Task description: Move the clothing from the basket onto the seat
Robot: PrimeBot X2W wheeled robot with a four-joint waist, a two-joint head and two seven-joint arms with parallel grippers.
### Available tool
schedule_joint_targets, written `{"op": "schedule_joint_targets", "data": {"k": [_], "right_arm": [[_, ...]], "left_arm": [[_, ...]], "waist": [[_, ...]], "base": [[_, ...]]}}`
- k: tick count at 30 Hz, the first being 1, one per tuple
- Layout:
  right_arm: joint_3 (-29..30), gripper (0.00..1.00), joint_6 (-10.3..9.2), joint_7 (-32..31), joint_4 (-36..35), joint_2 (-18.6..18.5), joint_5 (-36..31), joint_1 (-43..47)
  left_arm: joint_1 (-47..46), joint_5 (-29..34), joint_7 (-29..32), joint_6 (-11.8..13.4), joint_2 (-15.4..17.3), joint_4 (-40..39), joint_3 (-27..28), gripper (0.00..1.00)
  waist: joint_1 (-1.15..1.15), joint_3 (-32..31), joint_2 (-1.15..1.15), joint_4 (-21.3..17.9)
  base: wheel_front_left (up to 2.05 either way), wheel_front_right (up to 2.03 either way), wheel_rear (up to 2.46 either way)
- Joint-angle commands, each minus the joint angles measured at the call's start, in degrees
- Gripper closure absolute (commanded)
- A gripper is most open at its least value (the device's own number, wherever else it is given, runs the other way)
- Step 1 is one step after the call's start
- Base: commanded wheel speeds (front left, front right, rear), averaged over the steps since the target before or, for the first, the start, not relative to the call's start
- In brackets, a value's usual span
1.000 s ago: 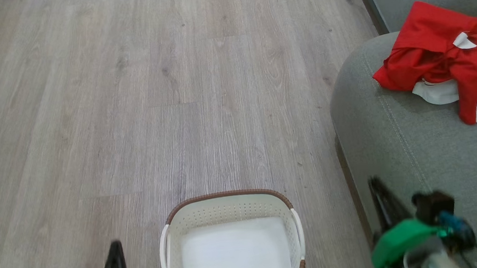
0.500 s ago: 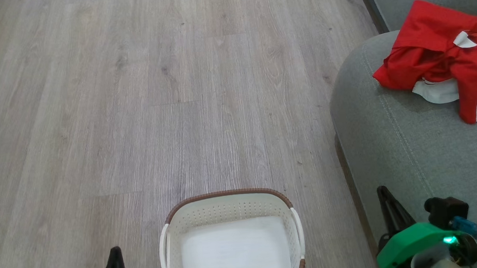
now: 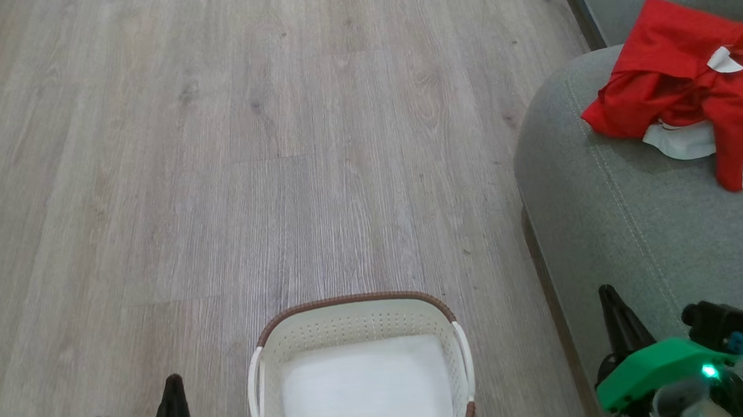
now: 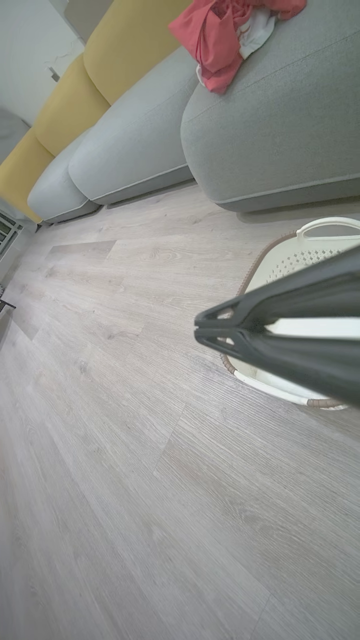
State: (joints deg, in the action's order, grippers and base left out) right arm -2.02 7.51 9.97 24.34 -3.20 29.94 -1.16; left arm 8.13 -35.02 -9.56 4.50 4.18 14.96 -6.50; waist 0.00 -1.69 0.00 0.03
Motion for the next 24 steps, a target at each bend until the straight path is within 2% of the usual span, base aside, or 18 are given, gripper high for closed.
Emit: {"op": "schedule_joint_targets", "data": {"k": [1, 24], "right_arm": [[0.3, 1.0, 0.0, -0.6, -2.2, 0.1, 1.6, -3.1], [2.4, 1.0, -0.01, -4.6, -4.3, 0.1, 16.9, -3.6]], "left_arm": [[-2.6, -1.4, 0.4, -0.5, 0.1, -1.7, 1.4, 1.0], [-5.6, -15.4, 4.4, -3.4, -0.2, -1.5, 4.3, 1.0]], "waist": [[0.0, 0.0, 0.0, 0.0], [0.0, 0.5, 0.0, 0.0]], "base": [[0.0, 0.0, 0.0], [0.0, 0.0, 0.0]]}}
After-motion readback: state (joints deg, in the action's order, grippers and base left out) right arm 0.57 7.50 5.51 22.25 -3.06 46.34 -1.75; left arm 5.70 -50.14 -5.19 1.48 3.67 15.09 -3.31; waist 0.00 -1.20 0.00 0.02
